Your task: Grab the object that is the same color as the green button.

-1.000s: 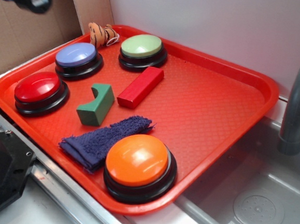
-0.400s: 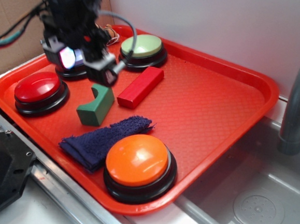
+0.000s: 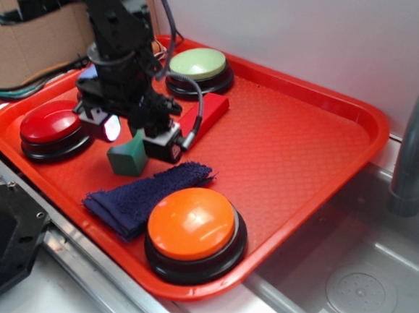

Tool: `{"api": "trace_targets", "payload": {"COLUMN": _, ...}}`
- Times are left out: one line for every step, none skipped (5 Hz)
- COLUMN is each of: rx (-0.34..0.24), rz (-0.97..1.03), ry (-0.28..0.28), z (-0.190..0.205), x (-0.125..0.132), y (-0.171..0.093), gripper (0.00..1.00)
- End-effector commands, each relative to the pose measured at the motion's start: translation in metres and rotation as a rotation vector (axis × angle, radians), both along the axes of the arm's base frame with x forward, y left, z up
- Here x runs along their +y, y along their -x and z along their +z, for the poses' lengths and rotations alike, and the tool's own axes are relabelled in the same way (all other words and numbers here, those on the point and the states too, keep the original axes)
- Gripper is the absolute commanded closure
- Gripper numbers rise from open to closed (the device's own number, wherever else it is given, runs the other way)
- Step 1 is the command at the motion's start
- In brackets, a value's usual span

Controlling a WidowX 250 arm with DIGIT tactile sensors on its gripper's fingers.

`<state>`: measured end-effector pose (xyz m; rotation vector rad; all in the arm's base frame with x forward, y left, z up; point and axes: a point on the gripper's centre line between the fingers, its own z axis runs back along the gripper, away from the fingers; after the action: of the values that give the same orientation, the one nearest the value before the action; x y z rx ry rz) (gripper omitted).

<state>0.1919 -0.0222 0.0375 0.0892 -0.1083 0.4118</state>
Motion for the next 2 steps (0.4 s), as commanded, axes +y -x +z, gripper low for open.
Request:
{"api": "trace_targets", "payload": {"rx": 0.0, "rz": 0.056, "ry": 0.024, "z": -0.0224, "x": 0.0035, "y": -0.0142, "gripper": 0.6}}
{"api": "trace_targets", "payload": {"rx": 0.051, "rz": -0.004, "ry": 0.06, "z": -0.0212, "x": 0.0008, "y": -0.0199, "gripper": 1.0}}
